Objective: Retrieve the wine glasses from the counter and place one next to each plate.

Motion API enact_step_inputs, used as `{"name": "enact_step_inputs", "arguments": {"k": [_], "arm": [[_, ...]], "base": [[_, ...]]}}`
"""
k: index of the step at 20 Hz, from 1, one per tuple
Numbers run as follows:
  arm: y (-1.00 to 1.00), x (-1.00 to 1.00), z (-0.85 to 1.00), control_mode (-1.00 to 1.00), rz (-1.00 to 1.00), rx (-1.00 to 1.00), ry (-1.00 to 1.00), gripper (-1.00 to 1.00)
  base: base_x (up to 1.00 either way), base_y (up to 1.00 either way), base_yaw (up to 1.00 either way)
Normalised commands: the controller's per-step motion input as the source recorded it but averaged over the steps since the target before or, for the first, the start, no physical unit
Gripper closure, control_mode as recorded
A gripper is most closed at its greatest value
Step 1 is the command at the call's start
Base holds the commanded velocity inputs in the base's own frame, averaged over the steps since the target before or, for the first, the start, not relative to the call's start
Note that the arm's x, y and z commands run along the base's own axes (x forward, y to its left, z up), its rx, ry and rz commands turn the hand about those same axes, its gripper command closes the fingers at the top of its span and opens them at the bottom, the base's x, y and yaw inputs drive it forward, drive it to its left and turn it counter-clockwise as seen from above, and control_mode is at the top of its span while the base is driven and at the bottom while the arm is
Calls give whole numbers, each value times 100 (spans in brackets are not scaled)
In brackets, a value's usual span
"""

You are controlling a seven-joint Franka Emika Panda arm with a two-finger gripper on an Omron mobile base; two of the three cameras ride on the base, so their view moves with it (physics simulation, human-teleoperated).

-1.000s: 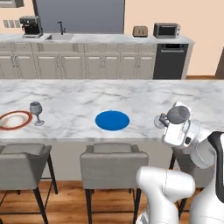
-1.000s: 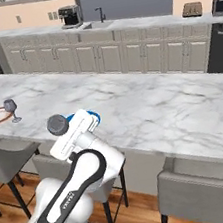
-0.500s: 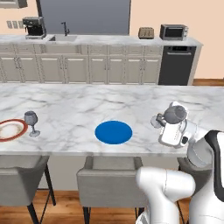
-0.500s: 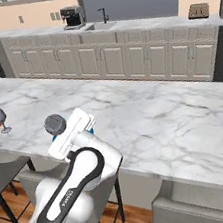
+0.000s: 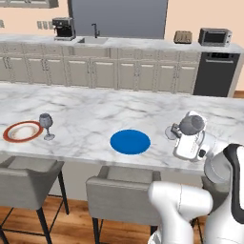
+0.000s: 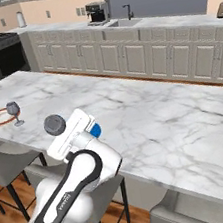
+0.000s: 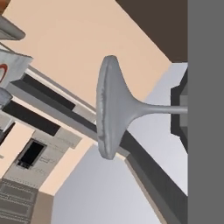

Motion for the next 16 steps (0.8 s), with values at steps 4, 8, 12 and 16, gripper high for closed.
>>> {"name": "enact_step_inputs", "arguments": {"k": [4, 8, 12, 16], "arm": [[-79, 100, -32, -100, 13, 5, 15, 100], [-61, 89, -14, -100, 2, 0, 12, 100], [-46, 62, -7, -100, 6, -6, 5, 100], [-24, 49, -21, -100, 14, -25, 0, 100]], "base": [[0, 0, 0], [0, 0, 0], [0, 0, 0], [0, 0, 0]]}}
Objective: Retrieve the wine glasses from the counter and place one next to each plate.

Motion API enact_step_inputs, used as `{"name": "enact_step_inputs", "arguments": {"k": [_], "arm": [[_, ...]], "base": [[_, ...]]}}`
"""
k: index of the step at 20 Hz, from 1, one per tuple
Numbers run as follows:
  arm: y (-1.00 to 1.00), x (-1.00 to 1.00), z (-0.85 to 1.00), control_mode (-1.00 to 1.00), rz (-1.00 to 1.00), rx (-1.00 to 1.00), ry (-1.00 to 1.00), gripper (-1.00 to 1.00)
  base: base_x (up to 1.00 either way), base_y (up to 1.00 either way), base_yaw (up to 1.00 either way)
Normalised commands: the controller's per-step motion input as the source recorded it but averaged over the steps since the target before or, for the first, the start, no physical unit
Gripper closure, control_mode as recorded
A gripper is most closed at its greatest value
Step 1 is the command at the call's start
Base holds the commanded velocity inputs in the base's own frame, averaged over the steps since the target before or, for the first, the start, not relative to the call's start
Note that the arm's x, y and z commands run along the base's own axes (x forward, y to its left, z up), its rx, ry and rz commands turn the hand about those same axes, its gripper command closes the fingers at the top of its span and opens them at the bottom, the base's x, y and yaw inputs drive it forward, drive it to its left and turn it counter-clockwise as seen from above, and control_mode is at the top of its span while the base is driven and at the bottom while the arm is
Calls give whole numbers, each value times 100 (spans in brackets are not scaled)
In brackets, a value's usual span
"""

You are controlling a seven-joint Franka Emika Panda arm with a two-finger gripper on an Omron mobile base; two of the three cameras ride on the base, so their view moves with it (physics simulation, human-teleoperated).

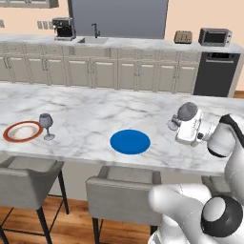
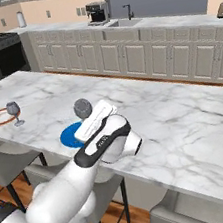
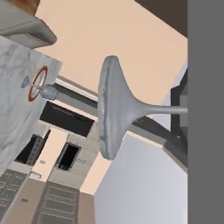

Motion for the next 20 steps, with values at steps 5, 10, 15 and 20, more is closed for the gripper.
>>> {"name": "enact_step_inputs", "arguments": {"k": [5, 10, 15, 20], "arm": [[-7, 48, -61, -100, 23, -29, 8, 100], [-3, 31, -35, -100, 19, -10, 1, 100], [13, 28, -5, -100, -1, -2, 25, 100], [20, 18, -1, -100, -15, -11, 21, 100]], "base": [[0, 0, 0], [0, 0, 0], [0, 0, 0], [0, 0, 0]]}}
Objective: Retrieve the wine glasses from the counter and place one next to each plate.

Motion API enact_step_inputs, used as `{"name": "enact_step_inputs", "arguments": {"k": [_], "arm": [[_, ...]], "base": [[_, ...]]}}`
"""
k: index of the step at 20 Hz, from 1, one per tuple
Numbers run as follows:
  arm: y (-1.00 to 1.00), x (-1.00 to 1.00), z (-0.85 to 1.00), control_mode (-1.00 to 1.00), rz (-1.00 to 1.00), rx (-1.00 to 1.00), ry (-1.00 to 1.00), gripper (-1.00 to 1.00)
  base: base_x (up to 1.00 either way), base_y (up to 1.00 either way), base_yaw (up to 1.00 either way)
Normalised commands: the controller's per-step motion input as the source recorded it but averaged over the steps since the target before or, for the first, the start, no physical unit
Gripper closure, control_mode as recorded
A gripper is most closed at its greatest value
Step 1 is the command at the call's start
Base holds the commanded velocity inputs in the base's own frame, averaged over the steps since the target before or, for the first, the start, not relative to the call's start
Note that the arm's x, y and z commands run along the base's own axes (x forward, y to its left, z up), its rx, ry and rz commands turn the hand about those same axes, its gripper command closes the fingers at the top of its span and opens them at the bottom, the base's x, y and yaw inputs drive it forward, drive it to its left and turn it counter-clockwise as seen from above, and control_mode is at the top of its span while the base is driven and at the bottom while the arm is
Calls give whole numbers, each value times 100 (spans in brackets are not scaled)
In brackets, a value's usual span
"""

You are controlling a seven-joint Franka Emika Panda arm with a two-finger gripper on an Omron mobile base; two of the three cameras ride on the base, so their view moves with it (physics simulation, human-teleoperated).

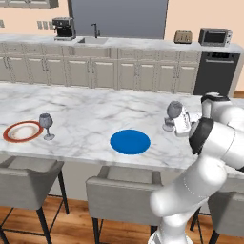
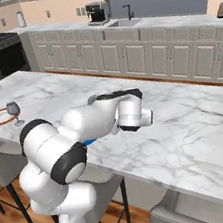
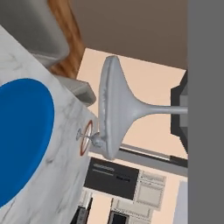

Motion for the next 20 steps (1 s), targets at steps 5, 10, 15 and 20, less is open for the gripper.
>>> {"name": "enact_step_inputs", "arguments": {"k": [5, 10, 15, 20], "arm": [[27, 0, 0, -100, -17, -8, 6, 100], [24, 0, -2, -100, -18, -3, 6, 100], [4, 0, -17, -100, -9, -4, 7, 100], [0, 5, -28, -100, 0, -4, 10, 100]], "base": [[0, 0, 0], [0, 0, 0], [0, 0, 0], [0, 0, 0]]}}
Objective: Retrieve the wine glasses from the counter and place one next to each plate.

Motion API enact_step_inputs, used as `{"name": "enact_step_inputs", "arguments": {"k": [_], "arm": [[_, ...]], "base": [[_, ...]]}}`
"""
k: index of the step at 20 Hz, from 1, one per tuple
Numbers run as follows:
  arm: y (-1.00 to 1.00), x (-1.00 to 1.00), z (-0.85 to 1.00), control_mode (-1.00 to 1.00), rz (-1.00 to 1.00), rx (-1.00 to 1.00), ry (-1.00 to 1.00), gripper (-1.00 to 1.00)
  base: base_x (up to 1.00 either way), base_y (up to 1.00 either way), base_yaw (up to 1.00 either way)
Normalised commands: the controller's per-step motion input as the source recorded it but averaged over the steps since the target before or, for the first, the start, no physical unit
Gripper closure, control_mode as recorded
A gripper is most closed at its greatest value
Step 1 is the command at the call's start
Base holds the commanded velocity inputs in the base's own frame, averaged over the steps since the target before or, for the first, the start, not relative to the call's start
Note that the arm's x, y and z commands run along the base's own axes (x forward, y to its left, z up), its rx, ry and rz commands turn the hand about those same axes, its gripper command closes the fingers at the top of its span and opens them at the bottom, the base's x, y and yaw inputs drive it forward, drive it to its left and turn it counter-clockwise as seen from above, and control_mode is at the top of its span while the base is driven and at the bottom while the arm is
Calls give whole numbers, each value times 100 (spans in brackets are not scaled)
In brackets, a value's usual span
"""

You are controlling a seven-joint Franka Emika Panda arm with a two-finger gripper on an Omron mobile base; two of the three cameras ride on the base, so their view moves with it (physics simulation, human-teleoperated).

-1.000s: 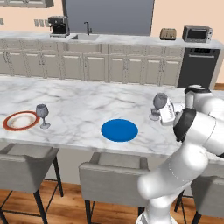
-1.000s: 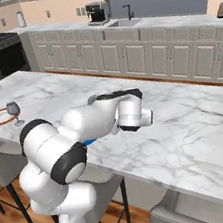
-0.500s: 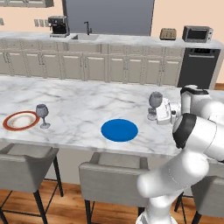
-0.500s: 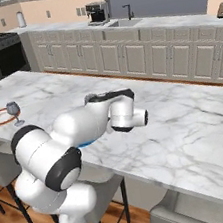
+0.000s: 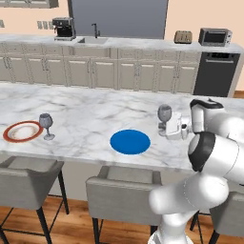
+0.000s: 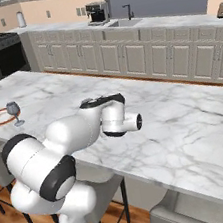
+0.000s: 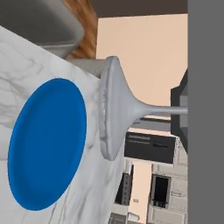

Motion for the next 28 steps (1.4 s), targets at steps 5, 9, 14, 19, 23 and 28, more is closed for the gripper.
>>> {"name": "enact_step_inputs", "arguments": {"k": [5, 9, 14, 19, 23, 28], "arm": [[-6, 1, -24, -100, 1, -2, 2, 100], [-19, 0, -21, -100, 5, 0, 0, 100], [-24, 0, -19, -100, 14, 0, 0, 100], [-7, 0, -25, -100, 13, 0, 0, 100], [1, 0, -23, -100, 3, 0, 0, 100], [2, 0, -18, -100, 0, 0, 0, 100]], "base": [[0, 0, 0], [0, 0, 0], [0, 0, 0], [0, 0, 0], [0, 0, 0], [0, 0, 0]]}}
